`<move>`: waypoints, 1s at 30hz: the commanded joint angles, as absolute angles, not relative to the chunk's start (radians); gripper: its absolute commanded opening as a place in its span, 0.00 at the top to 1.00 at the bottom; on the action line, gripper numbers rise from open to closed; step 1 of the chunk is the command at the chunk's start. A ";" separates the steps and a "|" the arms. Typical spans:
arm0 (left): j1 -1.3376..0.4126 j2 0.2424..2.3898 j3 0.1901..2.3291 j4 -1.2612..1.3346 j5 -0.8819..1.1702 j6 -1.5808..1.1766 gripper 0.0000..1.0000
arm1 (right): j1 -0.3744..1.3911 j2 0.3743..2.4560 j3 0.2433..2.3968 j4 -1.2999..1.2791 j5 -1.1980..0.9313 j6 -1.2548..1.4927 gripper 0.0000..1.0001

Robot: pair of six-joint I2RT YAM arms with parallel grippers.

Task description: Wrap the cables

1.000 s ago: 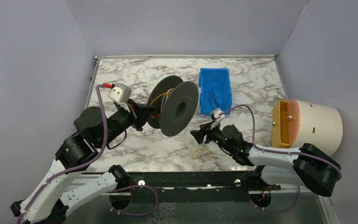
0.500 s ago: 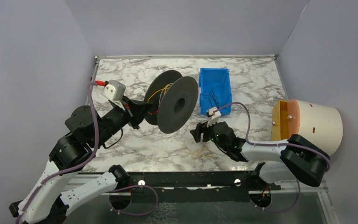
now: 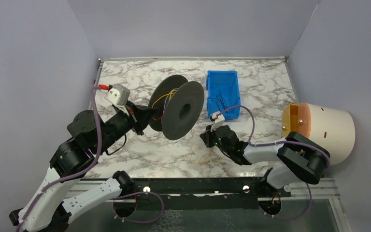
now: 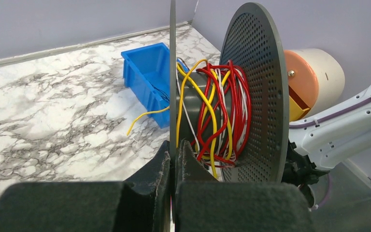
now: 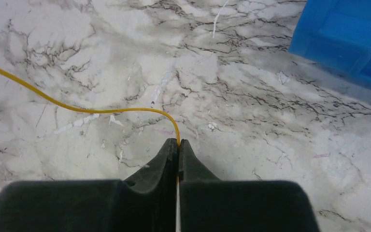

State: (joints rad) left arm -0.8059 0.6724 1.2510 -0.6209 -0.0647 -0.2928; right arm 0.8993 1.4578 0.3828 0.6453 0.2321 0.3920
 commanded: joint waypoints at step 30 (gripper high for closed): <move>-0.803 0.839 1.090 -0.285 -0.593 -0.313 1.00 | 1.356 1.415 0.454 0.560 0.135 0.481 0.99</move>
